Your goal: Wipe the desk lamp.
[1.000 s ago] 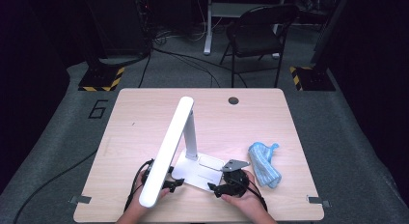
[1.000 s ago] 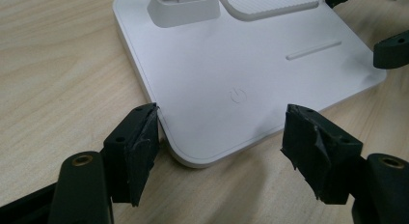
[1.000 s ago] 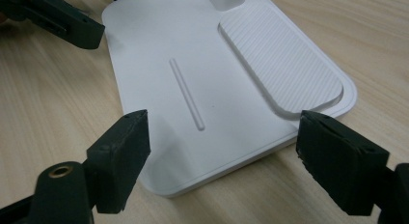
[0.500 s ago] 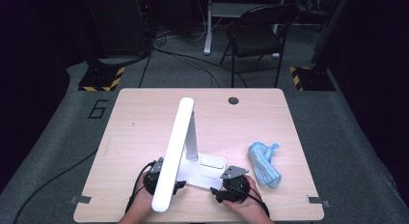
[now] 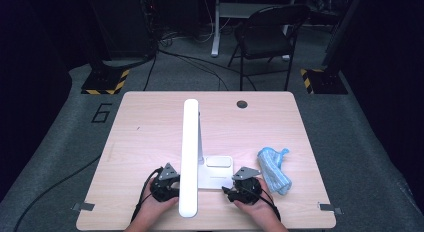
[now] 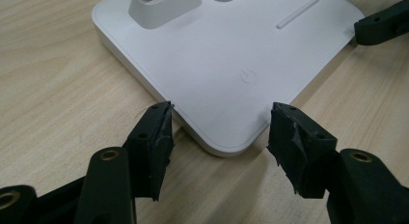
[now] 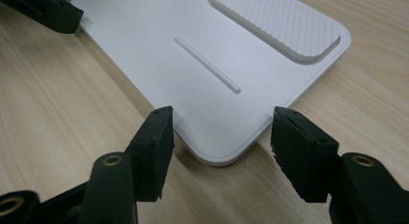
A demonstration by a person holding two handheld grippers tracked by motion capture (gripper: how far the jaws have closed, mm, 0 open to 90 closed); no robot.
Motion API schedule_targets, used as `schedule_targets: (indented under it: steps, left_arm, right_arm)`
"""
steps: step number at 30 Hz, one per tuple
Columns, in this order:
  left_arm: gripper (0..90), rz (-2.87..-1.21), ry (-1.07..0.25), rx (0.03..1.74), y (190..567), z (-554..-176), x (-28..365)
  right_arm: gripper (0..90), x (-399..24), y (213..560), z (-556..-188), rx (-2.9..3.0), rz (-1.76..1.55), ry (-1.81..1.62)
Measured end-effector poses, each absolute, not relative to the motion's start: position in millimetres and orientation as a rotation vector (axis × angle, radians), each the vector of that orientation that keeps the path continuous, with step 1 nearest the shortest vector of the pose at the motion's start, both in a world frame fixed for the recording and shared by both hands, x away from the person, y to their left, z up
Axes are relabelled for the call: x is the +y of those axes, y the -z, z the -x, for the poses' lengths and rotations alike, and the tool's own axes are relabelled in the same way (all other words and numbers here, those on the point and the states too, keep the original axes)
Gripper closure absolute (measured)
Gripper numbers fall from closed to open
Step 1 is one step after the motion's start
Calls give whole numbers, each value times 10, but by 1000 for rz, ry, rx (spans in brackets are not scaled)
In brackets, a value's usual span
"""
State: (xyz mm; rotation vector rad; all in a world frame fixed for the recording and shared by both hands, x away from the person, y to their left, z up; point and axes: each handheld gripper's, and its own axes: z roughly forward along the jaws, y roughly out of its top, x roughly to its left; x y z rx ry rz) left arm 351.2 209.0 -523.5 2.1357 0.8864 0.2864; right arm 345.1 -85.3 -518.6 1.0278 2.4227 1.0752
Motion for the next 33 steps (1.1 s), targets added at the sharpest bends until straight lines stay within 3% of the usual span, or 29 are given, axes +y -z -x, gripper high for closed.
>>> schedule_targets:
  steps: [19,21,33]
  left_arm:
    - [384,-2118,-284,879,5207,-3530,2112]
    - [376,-2096,-240,901,5189,-3520,2129]
    - [359,-2001,-318,959,5070,-3578,2405]
  right_arm:
    - [399,-913,5160,-3473,2418,-1061,-1096]
    - [391,-943,5135,-3462,2403,-1080,-1111]
    - [377,-1190,5035,-3481,2316,-1141,-1159]
